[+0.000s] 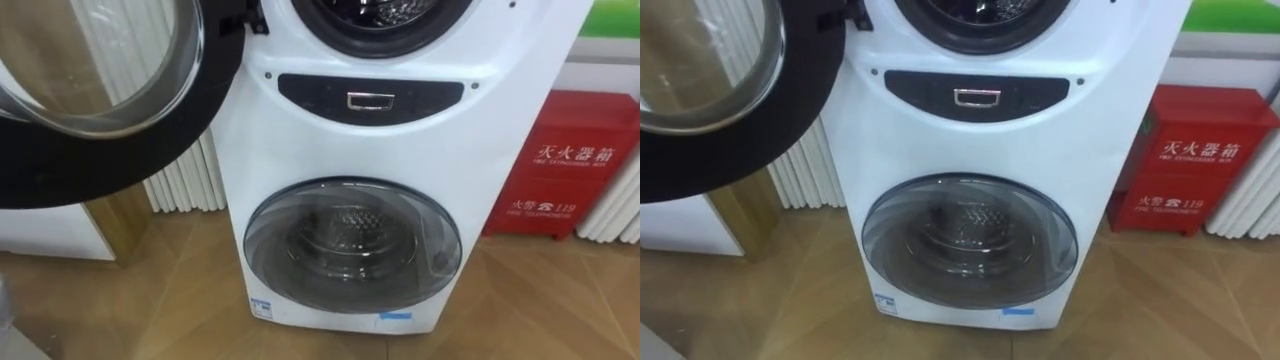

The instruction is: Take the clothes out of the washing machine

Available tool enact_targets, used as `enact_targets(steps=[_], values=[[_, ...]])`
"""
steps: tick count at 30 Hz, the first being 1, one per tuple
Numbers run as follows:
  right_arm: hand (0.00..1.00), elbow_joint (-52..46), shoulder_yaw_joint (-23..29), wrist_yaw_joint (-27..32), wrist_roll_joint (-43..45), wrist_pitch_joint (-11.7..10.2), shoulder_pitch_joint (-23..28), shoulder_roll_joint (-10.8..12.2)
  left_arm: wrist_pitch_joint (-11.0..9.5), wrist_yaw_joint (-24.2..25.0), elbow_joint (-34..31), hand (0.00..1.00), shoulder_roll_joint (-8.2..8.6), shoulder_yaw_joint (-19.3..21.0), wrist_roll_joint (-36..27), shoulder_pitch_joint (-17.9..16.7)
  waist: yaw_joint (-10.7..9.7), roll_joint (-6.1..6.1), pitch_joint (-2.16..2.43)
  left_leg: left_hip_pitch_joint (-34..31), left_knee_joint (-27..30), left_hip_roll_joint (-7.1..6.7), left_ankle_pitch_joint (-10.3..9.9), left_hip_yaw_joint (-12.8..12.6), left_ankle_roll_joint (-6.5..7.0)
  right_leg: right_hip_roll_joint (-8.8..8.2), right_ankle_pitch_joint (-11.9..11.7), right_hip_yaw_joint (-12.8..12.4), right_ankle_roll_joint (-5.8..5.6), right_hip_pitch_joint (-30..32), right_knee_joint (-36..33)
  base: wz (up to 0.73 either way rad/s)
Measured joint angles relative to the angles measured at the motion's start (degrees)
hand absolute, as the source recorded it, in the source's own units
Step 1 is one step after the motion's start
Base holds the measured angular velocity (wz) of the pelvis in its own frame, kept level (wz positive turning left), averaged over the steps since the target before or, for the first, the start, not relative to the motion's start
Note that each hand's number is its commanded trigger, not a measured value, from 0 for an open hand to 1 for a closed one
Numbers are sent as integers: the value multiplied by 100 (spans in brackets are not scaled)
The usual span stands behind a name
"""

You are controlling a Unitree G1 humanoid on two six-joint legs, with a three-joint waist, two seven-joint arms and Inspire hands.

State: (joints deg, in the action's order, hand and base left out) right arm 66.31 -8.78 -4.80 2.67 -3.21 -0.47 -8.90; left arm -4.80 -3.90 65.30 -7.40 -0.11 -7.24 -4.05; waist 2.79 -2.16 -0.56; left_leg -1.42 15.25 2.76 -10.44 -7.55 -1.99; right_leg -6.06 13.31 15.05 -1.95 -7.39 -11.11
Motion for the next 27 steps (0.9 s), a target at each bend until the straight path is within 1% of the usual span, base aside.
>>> enact_targets(steps=[1,2,3,4,6,8,10,11,12,13,15,16,17,18,19,20,21,22,23,24,25,26,27], values=[[0,0,28,-6,13,-2,6,-1,0,2,0,0,-5,24,-9,-10,-6,3,2,0,0,-3,0,0,1,0,-1,-1,-3,-12,23,0],[0,-2,133,-20,16,-8,6,-1,-3,4,-1,0,-13,124,-11,-7,-33,16,-9,-4,0,-4,0,-3,1,1,-4,-20,-8,-15,43,0],[0,-4,219,-23,30,-58,13,-13,-5,-4,0,0,-26,249,-14,-8,-54,32,-8,-1,3,-6,0,-3,1,3,-5,-40,-10,-18,52,0],[0,-11,273,-24,42,-83,17,-16,-5,-18,0,0,-43,278,-30,-8,-67,41,-8,2,7,-7,0,-4,2,3,-6,-48,-11,-21,54,0],[0,-12,409,-21,121,-196,39,-31,-32,-65,-3,0,-139,386,-342,6,-116,89,10,21,6,-9,-1,-17,2,8,-13,-67,-21,-43,82,-2],[0,-27,553,-25,164,-248,114,-46,-33,-94,-40,0,-201,555,-537,61,-126,136,38,62,-17,-12,-2,-32,3,9,-26,-77,-26,-80,114,-4],[0,-24,688,-27,245,-295,194,-69,-45,-99,-157,0,-310,765,-784,125,-127,178,44,149,-93,-17,0,-60,4,6,-27,-93,-26,-115,122,-8],[0,-27,870,-27,287,-339,277,-73,-51,-102,-232,0,-383,1035,-910,208,-123,210,40,202,-110,-22,-1,-71,3,2,-27,-126,-27,-161,134,-9],[0,-29,1037,-27,406,-344,342,-84,-53,-122,-345,0,-490,1284,-1033,296,-115,236,55,237,-139,-21,-1,-99,3,2,-27,-155,-27,-166,134,-9],[0,-46,1057,-31,437,-339,371,-105,-55,-146,-390,0,-558,1364,-1136,363,-104,255,52,246,-146,-21,0,-101,3,2,-27,-159,-27,-169,131,-9],[0,-260,1062,-80,469,-322,513,-213,-109,-224,-587,0,-848,1455,-1564,592,-104,324,46,279,-169,-23,0,-118,3,-2,-28,-181,-29,-169,112,-6],[0,-286,1070,-85,513,-322,527,-233,-117,-231,-587,0,-913,1483,-1690,679,-106,346,49,290,-175,-23,0,-124,4,-2,-28,-207,-29,-169,107,-8],[0,-373,1104,-81,653,-321,575,-255,-117,-255,-617,0,-1001,1573,-1896,858,-106,385,48,305,-184,-23,-1,-131,4,-1,-28,-227,-30,-169,107,-7],[0,-439,1167,-75,697,-322,627,-256,-118,-301,-659,0,-1096,1580,-2069,1029,-103,420,45,316,-201,-24,0,-136,3,-1,-30,-230,-32,-169,111,-7],[0,-439,1199,-75,699,-320,634,-256,-122,-301,-666,0,-1150,1580,-2123,1096,-101,437,46,322,-211,-25,0,-145,3,-1,-30,-233,-32,-168,114,-10],[0,-437,1244,-70,693,-314,642,-265,-124,-303,-664,0,-1256,1580,-2216,1195,-106,483,45,360,-246,-26,0,-175,4,-1,-32,-250,-35,-173,116,-11],[0,-458,1244,-34,692,-309,702,-278,-117,-326,-675,0,-1361,1580,-2293,1289,-126,516,65,370,-256,-31,0,-173,4,-4,-34,-252,-37,-175,117,-9],[0,-483,1246,-18,696,-303,748,-284,-115,-333,-703,0,-1417,1585,-2354,1339,-125,528,73,370,-257,-31,0,-171,4,-4,-34,-252,-38,-174,118,-4],[0,-620,1250,-13,700,-291,872,-310,-100,-339,-808,0,-1532,1622,-2430,1428,-98,550,77,372,-257,-31,0,-172,4,-3,-36,-281,-38,-170,122,-8],[0,-754,1316,-12,754,-292,968,-337,-95,-346,-969,0,-1661,1708,-2470,1451,-93,577,69,375,-259,-31,0,-178,4,-2,-38,-344,-39,-151,131,-13],[0,-840,1385,-11,813,-288,1010,-340,-96,-363,-1085,0,-1721,1781,-2471,1452,-92,592,66,374,-263,-32,0,-177,3,-2,-38,-358,-39,-137,132,-18],[0,-954,1489,-7,902,-288,1067,-345,-99,-427,-1272,0,-1849,1836,-2485,1459,-94,621,73,373,-286,-33,0,-174,3,-1,-39,-373,-40,-112,134,-11],[0,-1021,1520,-8,961,-272,1108,-370,-97,-456,-1379,0,-1988,1840,-2528,1547,-98,655,77,378,-306,-38,0,-169,3,-1,-41,-374,-44,-108,134,-7]])
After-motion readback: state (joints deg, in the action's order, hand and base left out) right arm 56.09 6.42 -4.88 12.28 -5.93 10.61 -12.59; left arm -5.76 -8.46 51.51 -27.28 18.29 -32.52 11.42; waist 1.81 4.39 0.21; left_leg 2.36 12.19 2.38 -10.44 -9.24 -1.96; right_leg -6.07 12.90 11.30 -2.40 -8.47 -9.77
